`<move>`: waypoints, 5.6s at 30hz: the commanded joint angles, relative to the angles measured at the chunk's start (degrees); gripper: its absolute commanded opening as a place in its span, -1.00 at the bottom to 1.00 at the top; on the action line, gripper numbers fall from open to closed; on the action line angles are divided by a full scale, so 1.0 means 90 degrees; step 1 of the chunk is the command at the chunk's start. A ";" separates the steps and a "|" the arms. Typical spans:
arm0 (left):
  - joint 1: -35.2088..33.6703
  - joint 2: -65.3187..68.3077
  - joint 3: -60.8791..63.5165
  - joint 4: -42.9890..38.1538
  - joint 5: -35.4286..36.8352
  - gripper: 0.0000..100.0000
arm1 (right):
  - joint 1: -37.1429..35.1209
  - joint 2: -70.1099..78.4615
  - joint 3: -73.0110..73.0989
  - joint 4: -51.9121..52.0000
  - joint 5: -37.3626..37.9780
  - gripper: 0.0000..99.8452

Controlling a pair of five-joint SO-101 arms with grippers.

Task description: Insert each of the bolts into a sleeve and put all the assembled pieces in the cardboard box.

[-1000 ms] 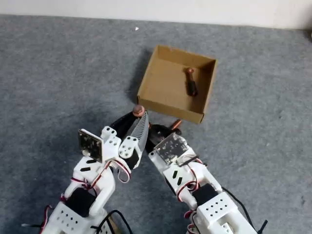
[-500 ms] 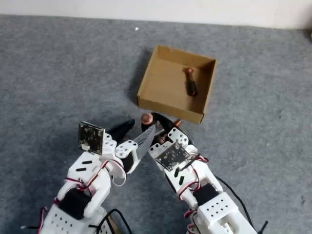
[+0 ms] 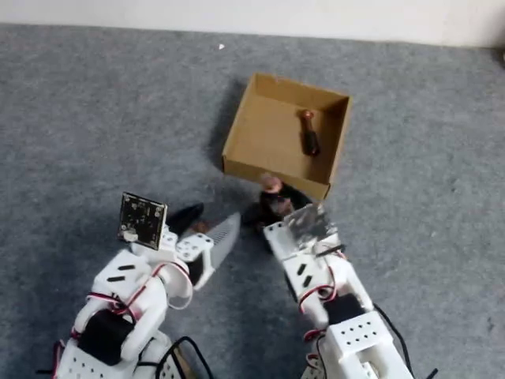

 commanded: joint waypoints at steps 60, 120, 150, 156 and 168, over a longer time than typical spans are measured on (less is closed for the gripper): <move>-0.3473 -0.0044 0.2222 -0.2247 -0.0186 -0.93 | 0.0894 0.9451 -0.9958 0.4127 -0.0703 -0.77; -0.3687 -0.0044 0.2222 -0.2237 -0.0186 -0.94 | -0.0669 1.0574 -1.1453 0.8015 -0.4474 -0.77; -0.3687 -0.0044 0.2222 -0.2237 -0.0186 -0.94 | -0.0650 1.0789 -1.1766 0.8611 -0.4464 -0.77; -0.3687 -0.0044 0.2222 -0.2237 -0.0186 -0.94 | -0.0659 1.1297 -1.1717 0.8611 -0.4425 -0.77; -0.3687 -0.0044 0.2222 -0.2237 -0.0186 -0.94 | -0.0650 1.0359 -1.1902 0.9714 -0.3477 -0.99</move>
